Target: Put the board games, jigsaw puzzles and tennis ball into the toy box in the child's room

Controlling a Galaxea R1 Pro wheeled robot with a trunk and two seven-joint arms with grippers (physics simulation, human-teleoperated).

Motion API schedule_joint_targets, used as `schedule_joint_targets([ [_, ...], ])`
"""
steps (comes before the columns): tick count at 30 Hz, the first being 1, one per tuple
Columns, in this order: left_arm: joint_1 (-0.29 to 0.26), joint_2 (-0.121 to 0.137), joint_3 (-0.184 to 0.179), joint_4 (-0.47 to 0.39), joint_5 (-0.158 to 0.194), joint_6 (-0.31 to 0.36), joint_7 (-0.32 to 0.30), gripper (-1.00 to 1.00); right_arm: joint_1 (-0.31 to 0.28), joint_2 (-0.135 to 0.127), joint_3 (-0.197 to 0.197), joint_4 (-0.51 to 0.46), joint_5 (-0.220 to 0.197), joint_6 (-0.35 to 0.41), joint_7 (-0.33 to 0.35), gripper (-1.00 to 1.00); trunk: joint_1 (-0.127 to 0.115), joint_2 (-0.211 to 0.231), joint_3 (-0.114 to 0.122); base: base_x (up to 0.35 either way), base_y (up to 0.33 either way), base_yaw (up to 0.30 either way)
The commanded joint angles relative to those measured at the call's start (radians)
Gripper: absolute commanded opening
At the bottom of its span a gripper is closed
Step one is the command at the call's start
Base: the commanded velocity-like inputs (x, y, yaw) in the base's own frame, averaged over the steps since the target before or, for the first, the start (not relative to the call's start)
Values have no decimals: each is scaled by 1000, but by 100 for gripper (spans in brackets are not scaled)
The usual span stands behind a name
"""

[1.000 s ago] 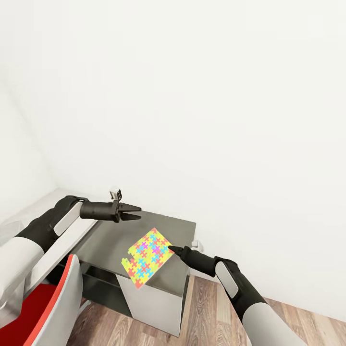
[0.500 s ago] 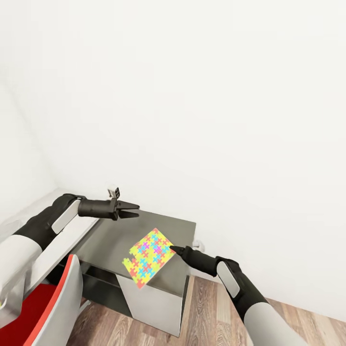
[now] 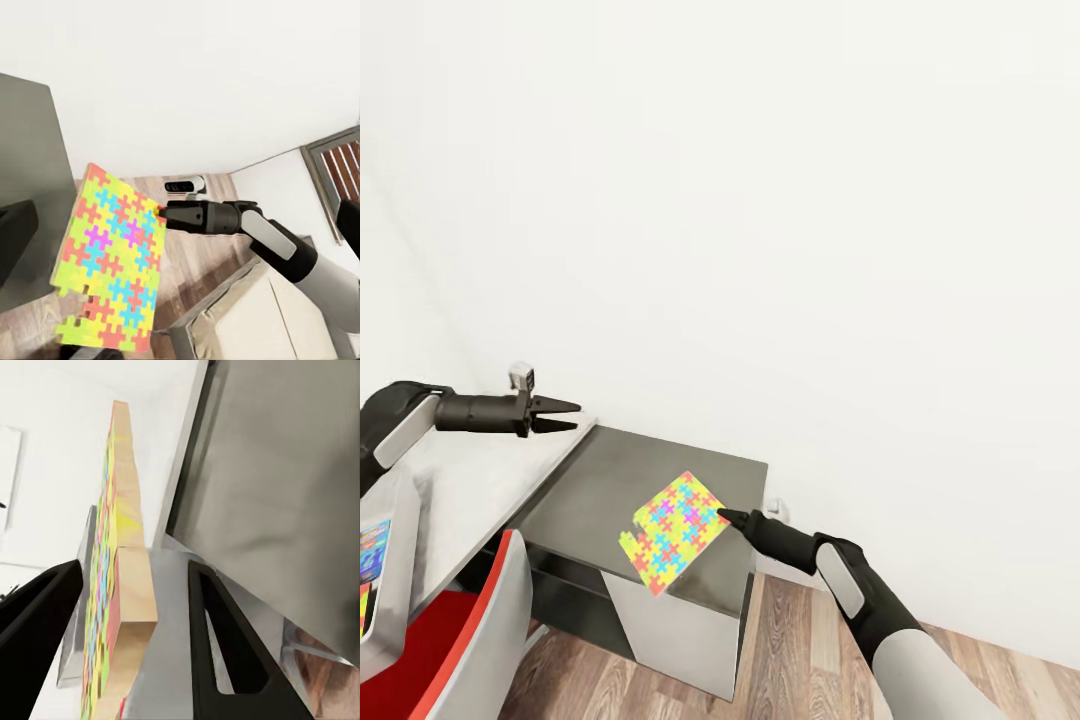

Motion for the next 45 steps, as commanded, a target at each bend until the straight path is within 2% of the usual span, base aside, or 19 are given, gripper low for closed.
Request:
schedule_joint_targets([
  [1, -2, 4, -5, 1, 3, 6, -4, 100, -1, 0, -1, 0, -6, 9, 3, -100, 1, -2, -2, 0, 0, 0],
  [5, -2, 13, -10, 1, 4, 6, -7, 100, -43, 5, -14, -10, -7, 102, 17, -100, 1, -2, -2, 0, 0, 0],
  [7, -3, 14, -8, 1, 5, 6, -7, 100, -57, 6, -21, -28, -7, 124, 18, -100, 1, -2, -2, 0, 0, 0],
  [10, -3, 15, -8, 1, 10, 6, -8, 100, -72, 7, -39, -86, -9, 158, 18, -100, 1, -2, -2, 0, 0, 0],
  [13, -3, 17, -9, 1, 12, 6, -8, 100, -81, 15, -61, -175, -8, 242, 13, -100, 1, -2, -2, 0, 0, 0],
  [16, -3, 17, -9, 3, 13, 6, -9, 100, -83, 21, -92, -240, -8, 282, 11, -100, 1, -2, -2, 0, 0, 0],
  [19, -3, 19, -7, 3, 13, 6, -35, 100, -86, 35, -114, -272, -7, 297, 9, -100, 1, -2, -2, 0, 0, 0],
  [23, -3, 36, -7, 4, 13, 6, -91, 100, -118, 48, -120, -280, -8, 302, -24, -100, 1, -2, -2, 0, 0, 0],
  [29, -3, 42, -7, 4, 11, 6, -117, 100, -214, 92, -122, -276, -11, 305, -160, -100, 1, -2, -2, 0, 0, 0],
  [34, -3, 43, -8, 4, 7, 6, -120, 100, -271, 92, -122, -267, -12, 305, -219, -100, 1, -2, -2, 0, 0, 0],
  [45, -3, 44, -8, 4, 7, 6, -123, 100, -283, 92, -122, -263, -13, 304, -235, -100, 1, -2, -2, -4, 0, 59],
])
